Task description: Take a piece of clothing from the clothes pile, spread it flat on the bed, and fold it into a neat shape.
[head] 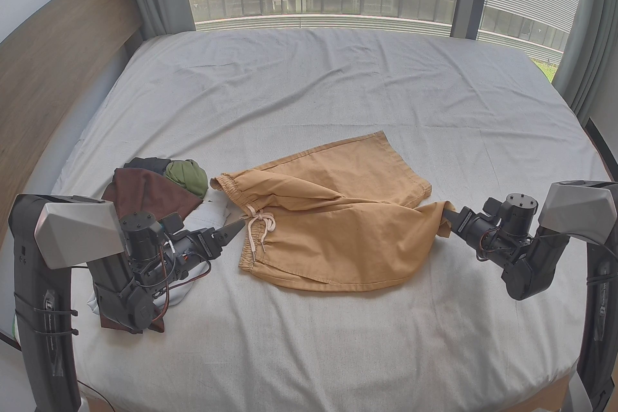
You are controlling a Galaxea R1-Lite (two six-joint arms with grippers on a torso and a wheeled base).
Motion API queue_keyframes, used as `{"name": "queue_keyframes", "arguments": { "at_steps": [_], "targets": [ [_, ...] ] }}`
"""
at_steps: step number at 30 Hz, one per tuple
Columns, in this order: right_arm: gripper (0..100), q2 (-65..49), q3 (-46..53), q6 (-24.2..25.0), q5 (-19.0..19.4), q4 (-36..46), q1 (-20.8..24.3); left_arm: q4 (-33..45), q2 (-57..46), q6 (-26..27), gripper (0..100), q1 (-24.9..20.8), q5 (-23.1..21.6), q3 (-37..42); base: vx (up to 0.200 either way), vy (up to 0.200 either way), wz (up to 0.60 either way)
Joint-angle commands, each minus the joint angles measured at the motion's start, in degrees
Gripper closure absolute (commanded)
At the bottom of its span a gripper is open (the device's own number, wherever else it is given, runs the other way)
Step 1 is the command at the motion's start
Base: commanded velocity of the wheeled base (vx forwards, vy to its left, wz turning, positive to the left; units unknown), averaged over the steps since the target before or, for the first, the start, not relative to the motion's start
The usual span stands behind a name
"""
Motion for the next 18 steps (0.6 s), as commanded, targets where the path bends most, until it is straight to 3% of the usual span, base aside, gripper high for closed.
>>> {"name": "queue_keyframes", "arguments": {
  "at_steps": [1,18],
  "targets": [
    [0,1.08,0.43,0.13,0.98,-0.65,-0.04,-0.04,0.13,-0.03,0,0.0,0.01,-0.02,0.0,0.0,0.0],
    [0,6.88,1.75,0.13,2.82,-5.22,0.93,-0.04,0.74,0.05,0,-0.09,0.19,-0.02,0.0,0.0,0.0]
  ]
}}
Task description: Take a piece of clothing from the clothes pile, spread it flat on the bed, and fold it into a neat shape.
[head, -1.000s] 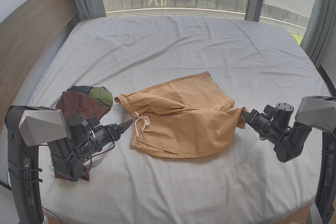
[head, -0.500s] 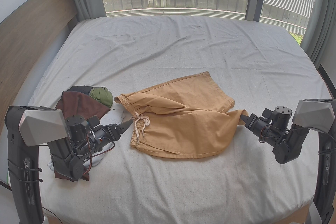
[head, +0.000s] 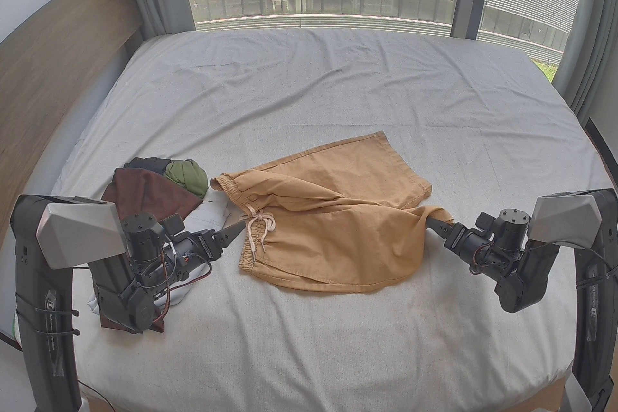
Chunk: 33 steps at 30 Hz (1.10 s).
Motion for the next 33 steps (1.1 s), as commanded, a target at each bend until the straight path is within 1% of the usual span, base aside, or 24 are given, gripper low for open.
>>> {"name": "queue_keyframes", "arguments": {
  "at_steps": [1,12,17,22,30,33],
  "targets": [
    [0,2.15,0.35,-0.04,0.39,-0.08,0.19,-0.01,0.44,-0.01,0,0.0,-0.01,0.0,0.0,0.0,0.0],
    [0,5.14,0.44,-0.3,0.39,-0.08,1.77,-0.01,0.62,-0.01,0,-0.09,-0.01,0.0,0.0,0.0,0.0],
    [0,5.32,0.44,-0.3,0.39,-0.08,4.32,-0.01,0.53,-0.01,0,-0.18,-0.01,0.0,0.0,0.0,0.0],
    [0,5.06,1.32,-0.3,0.39,-0.08,5.81,-0.01,0.53,-0.01,0,-0.09,-0.01,0.0,0.0,0.0,0.0],
    [0,5.32,1.58,-0.13,0.47,-0.52,6.16,-0.01,0.53,-0.01,0,-0.09,-0.01,0.0,0.0,0.0,0.0],
    [0,5.32,3.17,-0.04,1.44,-0.61,6.34,-0.01,0.53,-0.01,0,-0.18,-0.01,0.0,0.0,0.0,0.0]
  ]
}}
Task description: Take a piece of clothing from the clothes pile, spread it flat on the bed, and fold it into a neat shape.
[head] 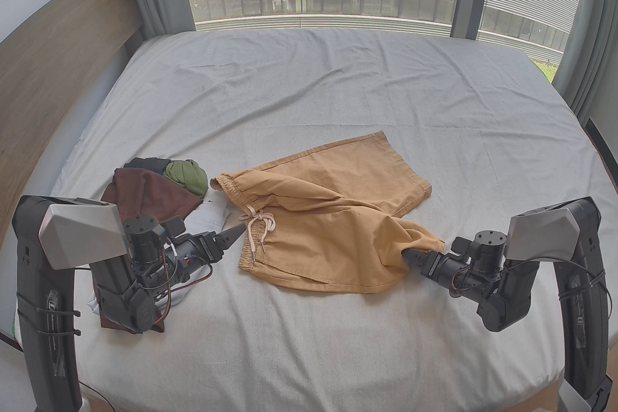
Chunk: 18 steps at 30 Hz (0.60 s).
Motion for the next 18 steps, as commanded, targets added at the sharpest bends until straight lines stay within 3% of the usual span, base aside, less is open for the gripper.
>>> {"name": "queue_keyframes", "arguments": {
  "at_steps": [1,9,18],
  "targets": [
    [0,0.16,1.39,0.1,0.83,0.06,0.28,-0.04,-0.02,-0.03,0,-0.07,0.08,-0.02,0.0,0.0,0.0],
    [0,-3.53,3.24,1.85,1.27,0.41,0.11,-0.04,-0.02,-0.03,0,-0.07,0.08,-0.02,0.0,0.0,0.0],
    [0,-7.49,7.72,3.17,5.13,0.32,0.11,-0.04,-0.11,-0.03,0,-0.07,0.08,-0.02,0.0,0.0,0.0]
  ]
}}
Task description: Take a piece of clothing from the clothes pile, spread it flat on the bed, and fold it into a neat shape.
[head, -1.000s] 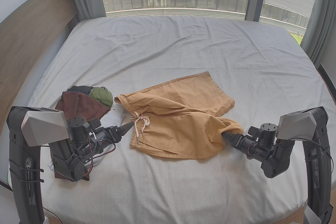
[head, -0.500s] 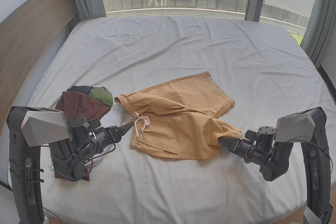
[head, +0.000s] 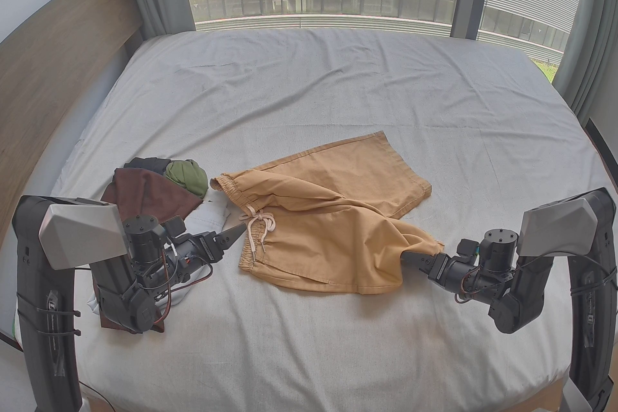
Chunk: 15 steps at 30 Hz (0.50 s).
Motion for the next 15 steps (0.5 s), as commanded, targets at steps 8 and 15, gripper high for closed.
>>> {"name": "queue_keyframes", "arguments": {
  "at_steps": [8,15],
  "targets": [
    [0,-2.57,2.31,2.4,4.8,-0.72,0.63,-0.04,-0.11,-0.03,0,0.08,-0.01,0.0,0.0,0.0,0.0],
    [0,-2.05,1.78,2.66,4.98,-0.72,1.33,-0.04,-0.19,-0.03,0,0.08,-0.01,0.0,0.0,0.0,0.0]
  ]
}}
